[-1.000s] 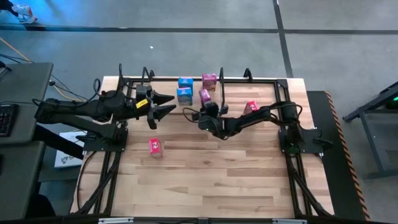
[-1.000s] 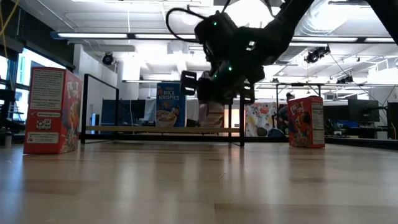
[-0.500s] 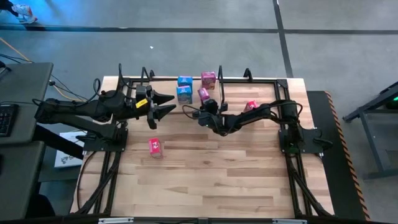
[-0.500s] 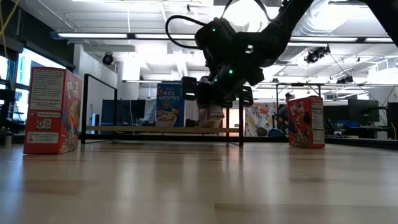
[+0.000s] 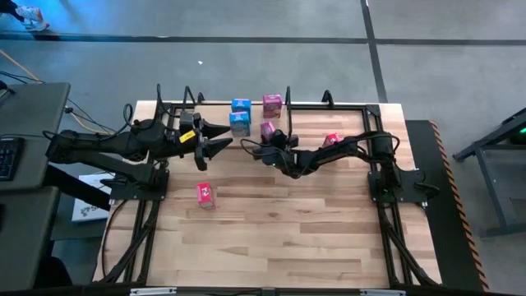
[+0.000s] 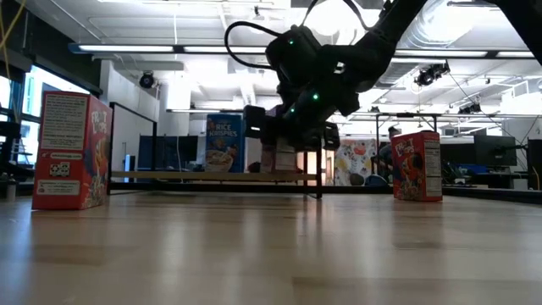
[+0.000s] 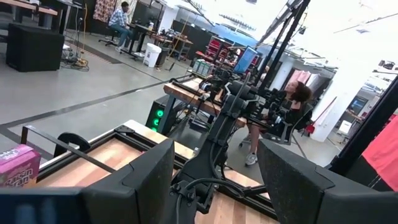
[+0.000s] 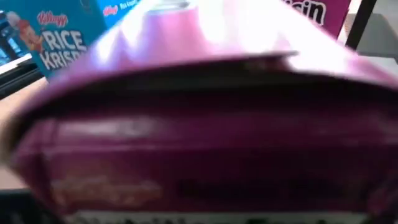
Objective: Stack cereal on shelf
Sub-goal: Put the purple cereal box on the shelf aligned with the other purple cereal box
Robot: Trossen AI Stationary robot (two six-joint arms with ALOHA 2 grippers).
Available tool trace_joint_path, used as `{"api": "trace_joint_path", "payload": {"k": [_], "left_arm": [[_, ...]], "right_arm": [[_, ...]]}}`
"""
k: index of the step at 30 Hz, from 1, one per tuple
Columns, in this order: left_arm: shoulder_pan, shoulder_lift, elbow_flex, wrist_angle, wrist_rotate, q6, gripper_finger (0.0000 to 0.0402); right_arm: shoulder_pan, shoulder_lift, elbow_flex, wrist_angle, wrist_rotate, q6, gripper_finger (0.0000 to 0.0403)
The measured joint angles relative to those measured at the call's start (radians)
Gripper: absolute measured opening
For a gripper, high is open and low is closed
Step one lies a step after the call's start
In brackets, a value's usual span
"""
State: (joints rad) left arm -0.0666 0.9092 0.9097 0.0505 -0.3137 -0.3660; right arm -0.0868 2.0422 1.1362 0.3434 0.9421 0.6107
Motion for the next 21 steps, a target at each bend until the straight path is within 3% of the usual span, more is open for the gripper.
{"api": "trace_joint_path", "payload": {"k": [4,21], "left_arm": [[0.0,0.0,0.0,0.0,0.0,0.0,0.0223],[0.0,0.0,0.0,0.0,0.0,-0.002,0.0223]], "right_arm": [[0.0,0.0,0.0,-0.002,-0.033,-0.006,0.0213],[0.007,-0.057,0.002,-0.085,-0.066,-0.009,0.0216]]}}
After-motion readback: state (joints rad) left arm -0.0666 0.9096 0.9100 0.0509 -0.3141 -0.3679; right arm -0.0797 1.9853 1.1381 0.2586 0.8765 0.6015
